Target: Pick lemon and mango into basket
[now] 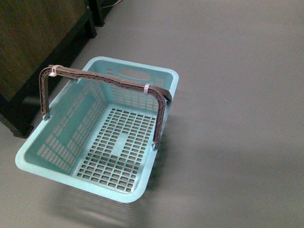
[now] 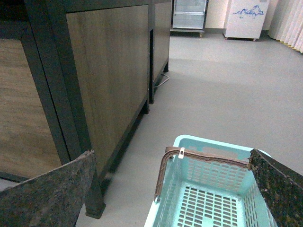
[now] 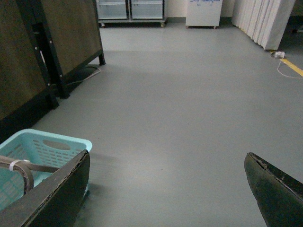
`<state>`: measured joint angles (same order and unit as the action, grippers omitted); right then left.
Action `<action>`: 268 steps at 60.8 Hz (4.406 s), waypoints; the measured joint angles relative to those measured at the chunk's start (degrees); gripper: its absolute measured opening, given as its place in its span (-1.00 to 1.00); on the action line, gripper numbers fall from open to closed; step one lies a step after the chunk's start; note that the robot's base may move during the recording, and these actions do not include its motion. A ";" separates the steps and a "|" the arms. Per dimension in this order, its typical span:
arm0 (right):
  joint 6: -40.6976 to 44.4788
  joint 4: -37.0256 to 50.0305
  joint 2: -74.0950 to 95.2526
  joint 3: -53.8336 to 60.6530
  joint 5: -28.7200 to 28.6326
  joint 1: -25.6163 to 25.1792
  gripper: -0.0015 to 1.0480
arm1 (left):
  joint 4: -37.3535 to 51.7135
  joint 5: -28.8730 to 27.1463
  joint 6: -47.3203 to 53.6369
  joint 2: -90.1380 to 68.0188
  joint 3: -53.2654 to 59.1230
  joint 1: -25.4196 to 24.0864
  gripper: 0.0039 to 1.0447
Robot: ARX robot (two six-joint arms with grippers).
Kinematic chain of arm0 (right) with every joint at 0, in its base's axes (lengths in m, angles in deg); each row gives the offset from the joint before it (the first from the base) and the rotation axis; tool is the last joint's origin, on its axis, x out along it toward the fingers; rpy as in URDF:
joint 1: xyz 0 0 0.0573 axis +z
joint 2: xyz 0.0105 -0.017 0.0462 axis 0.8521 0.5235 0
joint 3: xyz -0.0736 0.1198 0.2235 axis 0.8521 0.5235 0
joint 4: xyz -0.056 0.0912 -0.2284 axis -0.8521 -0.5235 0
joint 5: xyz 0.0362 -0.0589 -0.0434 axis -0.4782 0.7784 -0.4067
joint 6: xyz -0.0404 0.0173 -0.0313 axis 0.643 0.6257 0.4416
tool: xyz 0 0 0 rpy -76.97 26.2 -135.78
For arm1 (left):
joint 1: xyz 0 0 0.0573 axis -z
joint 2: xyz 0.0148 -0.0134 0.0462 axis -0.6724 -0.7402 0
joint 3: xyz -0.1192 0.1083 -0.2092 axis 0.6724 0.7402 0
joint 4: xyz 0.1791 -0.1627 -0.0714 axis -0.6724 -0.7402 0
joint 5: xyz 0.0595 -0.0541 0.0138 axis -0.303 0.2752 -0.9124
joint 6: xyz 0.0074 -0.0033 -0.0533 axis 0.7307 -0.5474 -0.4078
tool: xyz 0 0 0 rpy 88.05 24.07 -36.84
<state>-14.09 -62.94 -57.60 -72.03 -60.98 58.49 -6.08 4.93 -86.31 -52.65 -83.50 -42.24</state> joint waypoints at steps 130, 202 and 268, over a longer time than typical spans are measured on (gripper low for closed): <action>0.00 0.00 0.00 0.00 -0.02 0.00 0.83 | 23.98 -7.98 -76.59 -128.61 -63.49 18.97 0.87; 0.00 0.00 0.00 0.00 -0.02 0.00 0.83 | 25.46 -5.81 -82.97 -107.91 -48.28 18.27 -0.90; 0.00 0.00 0.00 0.00 -0.02 0.00 0.83 | 0.63 -2.56 -88.74 -59.43 -45.22 12.98 -0.90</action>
<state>-14.09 -62.94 -57.60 -72.03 -61.00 58.49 -5.45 2.37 -175.05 -112.08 -128.72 -29.26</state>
